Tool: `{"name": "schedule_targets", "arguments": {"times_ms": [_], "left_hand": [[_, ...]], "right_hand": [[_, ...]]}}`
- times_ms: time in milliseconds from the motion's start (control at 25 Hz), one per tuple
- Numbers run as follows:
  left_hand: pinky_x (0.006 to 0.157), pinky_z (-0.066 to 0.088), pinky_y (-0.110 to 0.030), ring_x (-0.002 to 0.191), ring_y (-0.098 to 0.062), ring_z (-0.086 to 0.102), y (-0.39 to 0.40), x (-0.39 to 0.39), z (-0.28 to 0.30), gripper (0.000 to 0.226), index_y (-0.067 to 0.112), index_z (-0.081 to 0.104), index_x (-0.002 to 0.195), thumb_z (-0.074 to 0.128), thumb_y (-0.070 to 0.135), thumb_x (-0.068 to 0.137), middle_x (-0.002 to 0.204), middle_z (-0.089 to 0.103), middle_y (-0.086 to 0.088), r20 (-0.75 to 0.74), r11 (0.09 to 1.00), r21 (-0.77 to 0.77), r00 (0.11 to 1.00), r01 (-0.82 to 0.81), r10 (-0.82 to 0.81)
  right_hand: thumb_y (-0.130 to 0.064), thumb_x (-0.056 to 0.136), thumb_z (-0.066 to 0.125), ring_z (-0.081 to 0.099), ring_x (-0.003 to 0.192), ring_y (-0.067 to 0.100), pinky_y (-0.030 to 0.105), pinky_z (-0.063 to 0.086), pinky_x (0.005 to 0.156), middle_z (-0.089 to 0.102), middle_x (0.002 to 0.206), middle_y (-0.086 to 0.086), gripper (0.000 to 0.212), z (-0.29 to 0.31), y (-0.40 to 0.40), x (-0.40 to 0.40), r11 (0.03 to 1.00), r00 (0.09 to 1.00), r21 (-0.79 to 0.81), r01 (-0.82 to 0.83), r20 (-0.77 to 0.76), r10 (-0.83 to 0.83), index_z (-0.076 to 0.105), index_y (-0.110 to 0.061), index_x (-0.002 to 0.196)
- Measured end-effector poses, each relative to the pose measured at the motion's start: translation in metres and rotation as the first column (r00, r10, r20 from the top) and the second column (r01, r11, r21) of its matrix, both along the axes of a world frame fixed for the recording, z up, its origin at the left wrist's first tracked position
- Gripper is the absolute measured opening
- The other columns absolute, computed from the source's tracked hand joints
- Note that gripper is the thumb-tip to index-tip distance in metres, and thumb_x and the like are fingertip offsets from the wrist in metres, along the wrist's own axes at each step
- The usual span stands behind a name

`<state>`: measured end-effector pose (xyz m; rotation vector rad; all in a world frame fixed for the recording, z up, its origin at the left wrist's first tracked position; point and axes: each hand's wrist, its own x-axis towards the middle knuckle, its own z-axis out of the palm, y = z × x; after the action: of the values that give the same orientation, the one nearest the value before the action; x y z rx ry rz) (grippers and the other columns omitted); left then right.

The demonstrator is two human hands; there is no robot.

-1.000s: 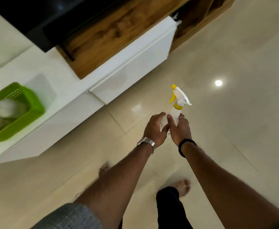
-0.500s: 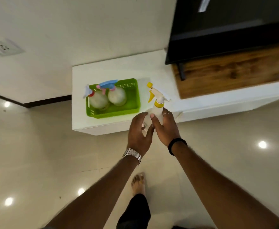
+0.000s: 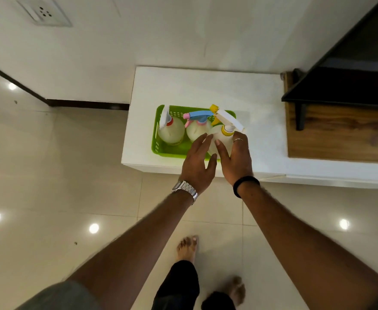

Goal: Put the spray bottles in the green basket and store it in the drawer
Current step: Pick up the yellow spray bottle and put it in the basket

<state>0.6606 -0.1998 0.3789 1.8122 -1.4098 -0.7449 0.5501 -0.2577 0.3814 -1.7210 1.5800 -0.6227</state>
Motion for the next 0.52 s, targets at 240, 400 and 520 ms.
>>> {"name": "schedule_targets", "arguments": {"times_ms": [240,400,520], "left_hand": [[0.109,0.045,-0.037,0.140,-0.027,0.044,-0.003,0.014,-0.025,0.052,0.009,0.051,0.142,0.060,0.015,0.091,0.149,0.048,-0.014,0.076,0.991,0.108,0.993,0.079,-0.087],[0.107,0.044,-0.045,0.138,-0.030,0.048,-0.004,0.013,-0.038,0.055,0.005,0.053,0.140,0.063,0.016,0.086,0.146,0.052,-0.015,0.181,0.975,0.166,0.967,0.148,-0.177],[0.106,0.045,-0.046,0.135,-0.031,0.050,-0.003,0.008,-0.037,0.058,0.005,0.052,0.140,0.063,0.018,0.084,0.145,0.053,-0.016,0.237,0.972,0.190,0.955,0.137,-0.180]], "right_hand": [[-0.037,0.101,0.057,0.057,0.121,0.038,0.041,0.045,0.103,0.062,0.131,0.019,0.048,-0.038,-0.002,0.000,0.990,0.983,0.137,-0.015,-0.178,0.039,0.054,0.001,0.130],[-0.033,0.100,0.060,0.031,0.152,0.029,0.044,0.012,0.128,0.039,0.160,0.014,0.061,-0.054,-0.003,-0.004,0.993,0.964,0.089,-0.079,-0.248,0.099,0.041,-0.006,0.151],[-0.032,0.100,0.061,0.022,0.156,0.028,0.044,0.011,0.127,0.031,0.165,0.015,0.065,-0.056,0.000,-0.004,0.993,0.974,0.081,-0.088,-0.202,0.103,0.036,-0.008,0.155]]}}
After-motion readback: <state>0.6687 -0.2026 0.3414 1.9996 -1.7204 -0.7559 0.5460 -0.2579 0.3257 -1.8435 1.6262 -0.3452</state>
